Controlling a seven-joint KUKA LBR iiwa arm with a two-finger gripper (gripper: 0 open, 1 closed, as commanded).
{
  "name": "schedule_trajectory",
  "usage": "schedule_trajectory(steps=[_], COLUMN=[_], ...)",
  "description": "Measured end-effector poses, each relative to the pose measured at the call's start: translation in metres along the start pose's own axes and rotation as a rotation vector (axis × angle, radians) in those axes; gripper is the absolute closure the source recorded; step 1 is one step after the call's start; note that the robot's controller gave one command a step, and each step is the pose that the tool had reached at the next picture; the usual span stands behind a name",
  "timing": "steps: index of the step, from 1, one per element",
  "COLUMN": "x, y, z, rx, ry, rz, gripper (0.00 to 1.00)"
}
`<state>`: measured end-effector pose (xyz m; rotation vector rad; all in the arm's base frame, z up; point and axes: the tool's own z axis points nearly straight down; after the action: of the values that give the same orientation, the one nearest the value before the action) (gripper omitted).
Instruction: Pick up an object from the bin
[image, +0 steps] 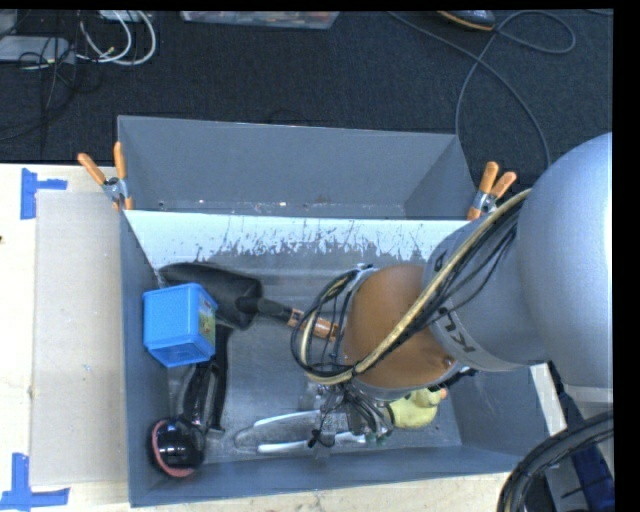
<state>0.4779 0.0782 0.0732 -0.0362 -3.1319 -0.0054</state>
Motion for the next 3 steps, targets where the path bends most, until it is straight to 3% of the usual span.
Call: schedule_trajectory(steps=[2, 3], x=[-0.001, -0.004], y=[0.005, 0.003], z=[-0.147, -0.174], rx=[0.002, 0.0], ry=[0.01, -0.001], rz=[-0.028, -0.027], gripper=[1.0, 1.0])
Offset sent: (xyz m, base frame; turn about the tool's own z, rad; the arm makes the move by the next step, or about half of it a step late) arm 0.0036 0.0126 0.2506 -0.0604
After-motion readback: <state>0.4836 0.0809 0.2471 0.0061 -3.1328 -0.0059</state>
